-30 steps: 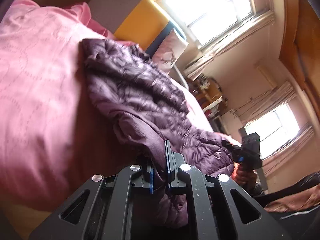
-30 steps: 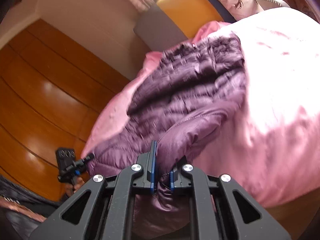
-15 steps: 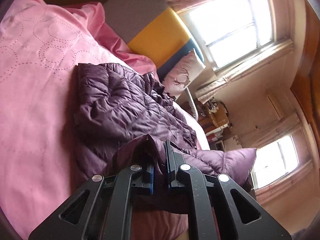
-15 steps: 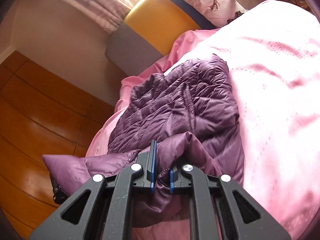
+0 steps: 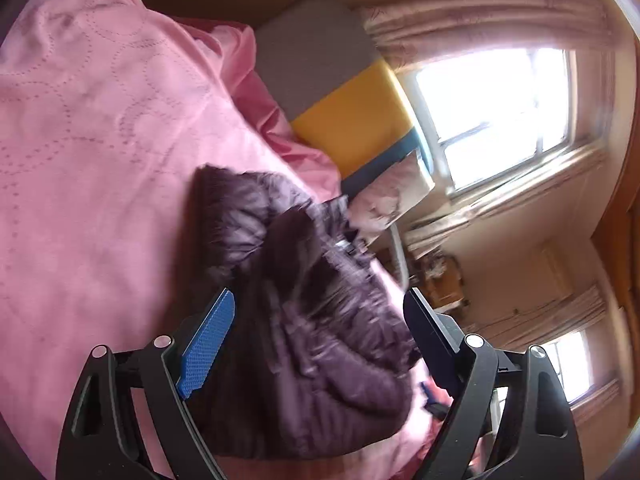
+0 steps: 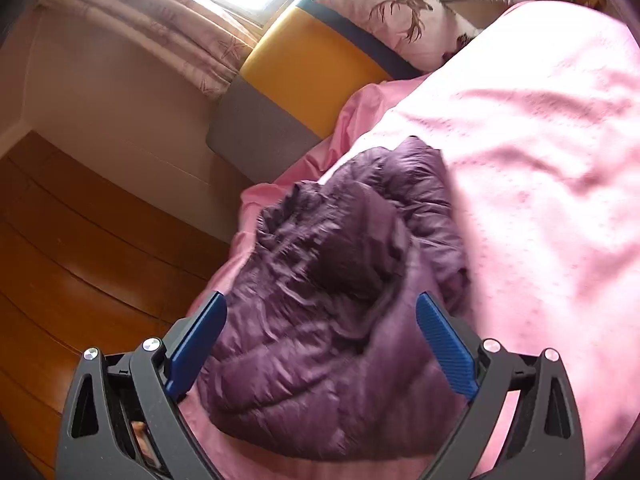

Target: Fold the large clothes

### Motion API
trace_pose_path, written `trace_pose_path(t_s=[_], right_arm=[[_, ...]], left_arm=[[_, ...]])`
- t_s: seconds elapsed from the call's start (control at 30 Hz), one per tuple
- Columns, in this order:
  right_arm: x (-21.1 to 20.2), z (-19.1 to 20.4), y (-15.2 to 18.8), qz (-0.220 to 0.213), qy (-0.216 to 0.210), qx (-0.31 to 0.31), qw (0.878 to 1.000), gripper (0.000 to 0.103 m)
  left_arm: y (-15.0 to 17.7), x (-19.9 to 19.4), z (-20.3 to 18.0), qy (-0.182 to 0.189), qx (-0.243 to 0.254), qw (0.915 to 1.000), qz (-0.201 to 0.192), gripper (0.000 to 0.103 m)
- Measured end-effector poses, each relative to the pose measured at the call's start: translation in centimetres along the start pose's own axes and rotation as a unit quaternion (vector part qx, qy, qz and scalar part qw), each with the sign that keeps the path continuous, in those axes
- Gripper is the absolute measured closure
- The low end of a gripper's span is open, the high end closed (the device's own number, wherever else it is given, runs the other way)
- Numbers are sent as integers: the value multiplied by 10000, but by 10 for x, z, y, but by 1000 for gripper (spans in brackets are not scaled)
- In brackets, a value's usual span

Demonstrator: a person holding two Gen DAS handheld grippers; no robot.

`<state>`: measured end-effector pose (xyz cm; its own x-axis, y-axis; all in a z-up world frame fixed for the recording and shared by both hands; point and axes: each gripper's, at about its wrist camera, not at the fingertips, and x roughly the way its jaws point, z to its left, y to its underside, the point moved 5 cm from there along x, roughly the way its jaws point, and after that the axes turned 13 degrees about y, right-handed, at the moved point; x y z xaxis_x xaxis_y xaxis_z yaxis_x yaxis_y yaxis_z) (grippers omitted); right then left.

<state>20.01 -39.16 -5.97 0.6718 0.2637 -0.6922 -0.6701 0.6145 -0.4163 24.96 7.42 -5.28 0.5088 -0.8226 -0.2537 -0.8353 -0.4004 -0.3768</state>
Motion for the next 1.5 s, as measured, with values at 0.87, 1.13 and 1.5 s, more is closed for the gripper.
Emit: trace_pose_path(t_s=[0.87, 1.13, 1.5], right_arm=[[-81, -24, 147, 977, 895, -1243, 9834, 80], [-99, 19, 118, -66, 1761, -2245, 9584, 49], [-29, 46, 96, -235, 2241, -3015, 9265, 74]], left_arm=[[169, -55, -4, -134, 539, 9838, 1703, 89], [132, -73, -24, -822, 1411, 9807, 1076, 39], [105, -25, -26, -717, 1609, 9790, 1030, 48]])
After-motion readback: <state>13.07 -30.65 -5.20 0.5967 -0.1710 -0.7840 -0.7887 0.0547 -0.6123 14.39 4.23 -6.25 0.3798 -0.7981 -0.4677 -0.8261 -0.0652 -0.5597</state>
